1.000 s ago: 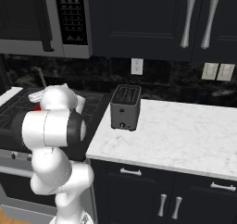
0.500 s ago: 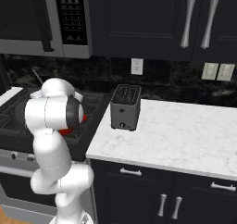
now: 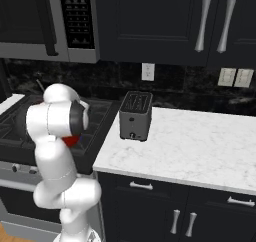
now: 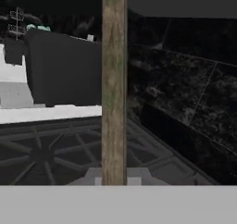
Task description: Put the corn and cucumber in the pot. Retrieve the spatula and lightly stir the vegetables in the pot.
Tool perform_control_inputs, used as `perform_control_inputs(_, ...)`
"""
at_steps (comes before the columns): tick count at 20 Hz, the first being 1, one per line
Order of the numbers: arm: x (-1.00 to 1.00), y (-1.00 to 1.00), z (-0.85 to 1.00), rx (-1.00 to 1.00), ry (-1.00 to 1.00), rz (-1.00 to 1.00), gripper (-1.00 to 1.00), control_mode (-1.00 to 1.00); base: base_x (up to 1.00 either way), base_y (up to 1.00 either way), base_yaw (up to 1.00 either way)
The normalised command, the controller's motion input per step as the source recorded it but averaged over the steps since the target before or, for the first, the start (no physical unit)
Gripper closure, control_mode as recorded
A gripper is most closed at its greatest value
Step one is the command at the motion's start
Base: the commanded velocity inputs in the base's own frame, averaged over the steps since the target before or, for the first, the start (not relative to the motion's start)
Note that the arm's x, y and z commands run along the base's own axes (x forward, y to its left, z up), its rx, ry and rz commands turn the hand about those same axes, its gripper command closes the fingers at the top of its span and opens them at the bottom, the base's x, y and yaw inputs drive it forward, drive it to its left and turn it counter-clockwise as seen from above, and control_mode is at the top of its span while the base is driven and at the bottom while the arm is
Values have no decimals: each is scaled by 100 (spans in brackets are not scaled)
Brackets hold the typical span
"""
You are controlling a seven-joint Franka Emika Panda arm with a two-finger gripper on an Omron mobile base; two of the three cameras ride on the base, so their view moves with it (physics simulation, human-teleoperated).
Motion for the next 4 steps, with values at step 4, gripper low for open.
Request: perform_control_inputs(4, -33, -83, 2, 32, -17, 22, 100, -100, 0, 0, 0)
